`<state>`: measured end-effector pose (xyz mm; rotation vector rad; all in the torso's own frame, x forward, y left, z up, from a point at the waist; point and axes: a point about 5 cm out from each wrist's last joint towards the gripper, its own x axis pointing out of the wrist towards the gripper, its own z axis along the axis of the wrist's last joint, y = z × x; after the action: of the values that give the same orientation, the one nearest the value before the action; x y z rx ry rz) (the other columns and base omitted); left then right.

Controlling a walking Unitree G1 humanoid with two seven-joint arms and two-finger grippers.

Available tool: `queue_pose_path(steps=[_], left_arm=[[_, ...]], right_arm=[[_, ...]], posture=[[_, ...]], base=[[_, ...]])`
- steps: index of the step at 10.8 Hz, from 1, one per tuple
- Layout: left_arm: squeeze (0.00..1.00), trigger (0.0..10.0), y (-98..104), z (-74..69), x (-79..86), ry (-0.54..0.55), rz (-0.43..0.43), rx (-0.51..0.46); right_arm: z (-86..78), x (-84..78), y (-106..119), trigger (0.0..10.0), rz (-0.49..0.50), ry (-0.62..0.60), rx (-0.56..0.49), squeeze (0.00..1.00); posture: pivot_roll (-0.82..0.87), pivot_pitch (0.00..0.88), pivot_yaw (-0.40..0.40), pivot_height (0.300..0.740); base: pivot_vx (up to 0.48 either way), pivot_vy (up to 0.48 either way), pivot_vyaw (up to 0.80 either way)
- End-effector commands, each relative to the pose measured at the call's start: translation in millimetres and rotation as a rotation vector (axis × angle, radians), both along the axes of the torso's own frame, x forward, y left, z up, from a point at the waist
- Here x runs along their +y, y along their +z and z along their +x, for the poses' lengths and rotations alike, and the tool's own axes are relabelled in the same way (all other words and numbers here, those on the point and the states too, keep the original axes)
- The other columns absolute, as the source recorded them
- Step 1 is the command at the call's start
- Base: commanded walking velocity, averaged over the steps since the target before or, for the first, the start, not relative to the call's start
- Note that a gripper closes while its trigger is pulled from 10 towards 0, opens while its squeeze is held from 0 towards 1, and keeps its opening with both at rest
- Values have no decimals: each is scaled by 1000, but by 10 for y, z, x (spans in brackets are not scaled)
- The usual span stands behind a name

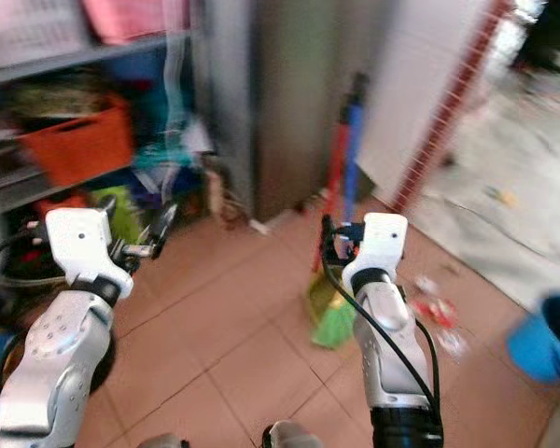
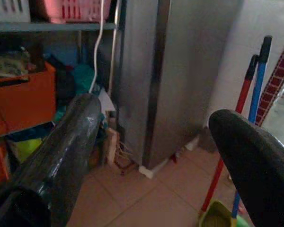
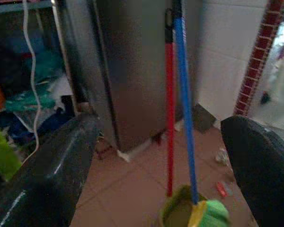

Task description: Sweep floor

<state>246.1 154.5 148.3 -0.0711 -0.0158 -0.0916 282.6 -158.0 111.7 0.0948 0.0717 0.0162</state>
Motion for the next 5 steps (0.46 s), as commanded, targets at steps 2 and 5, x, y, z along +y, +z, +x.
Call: queue_pose_path(steps=[2,5], left_arm=[[0,10000,-19,21,105,11,20,4],[0,10000,-1,70,98,19,15,0]], right_arm=[[-29,-17,78,10000,-5,18,-45,0],[33,-102,131,10000,-40,3,-79,0]], posture=[[-4,0,-32,740],[18,0,-14,740]], base=[[0,0,-400],[0,0,0]])
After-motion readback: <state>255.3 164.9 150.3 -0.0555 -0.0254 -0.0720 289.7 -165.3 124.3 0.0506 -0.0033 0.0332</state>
